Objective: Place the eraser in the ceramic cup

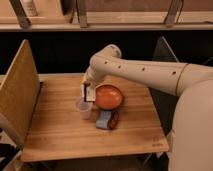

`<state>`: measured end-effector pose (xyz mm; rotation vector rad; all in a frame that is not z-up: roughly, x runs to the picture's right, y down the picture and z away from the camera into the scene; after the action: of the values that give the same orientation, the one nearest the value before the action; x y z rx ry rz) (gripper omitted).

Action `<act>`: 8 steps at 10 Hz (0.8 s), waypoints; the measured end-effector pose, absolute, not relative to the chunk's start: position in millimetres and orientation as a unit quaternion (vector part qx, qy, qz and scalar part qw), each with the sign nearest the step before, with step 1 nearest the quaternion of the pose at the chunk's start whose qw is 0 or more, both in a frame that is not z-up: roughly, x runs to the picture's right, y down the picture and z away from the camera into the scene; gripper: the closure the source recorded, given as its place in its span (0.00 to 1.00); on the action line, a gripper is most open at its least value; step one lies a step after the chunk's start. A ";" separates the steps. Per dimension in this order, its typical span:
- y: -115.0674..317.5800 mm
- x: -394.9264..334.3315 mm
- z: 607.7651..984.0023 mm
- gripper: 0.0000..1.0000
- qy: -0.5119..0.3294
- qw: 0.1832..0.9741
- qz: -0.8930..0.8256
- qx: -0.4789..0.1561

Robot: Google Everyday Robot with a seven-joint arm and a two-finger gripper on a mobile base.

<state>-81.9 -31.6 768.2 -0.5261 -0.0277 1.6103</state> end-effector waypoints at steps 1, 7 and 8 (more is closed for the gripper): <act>-29.8 -87.4 763.2 1.00 -0.023 0.663 0.708 -0.242; -13.7 -120.4 745.2 1.00 -0.068 0.679 0.674 -0.284; -13.8 -120.2 745.2 1.00 -0.068 0.679 0.674 -0.284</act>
<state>-120.2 -13.8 745.2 -0.6369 -0.1527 1.5141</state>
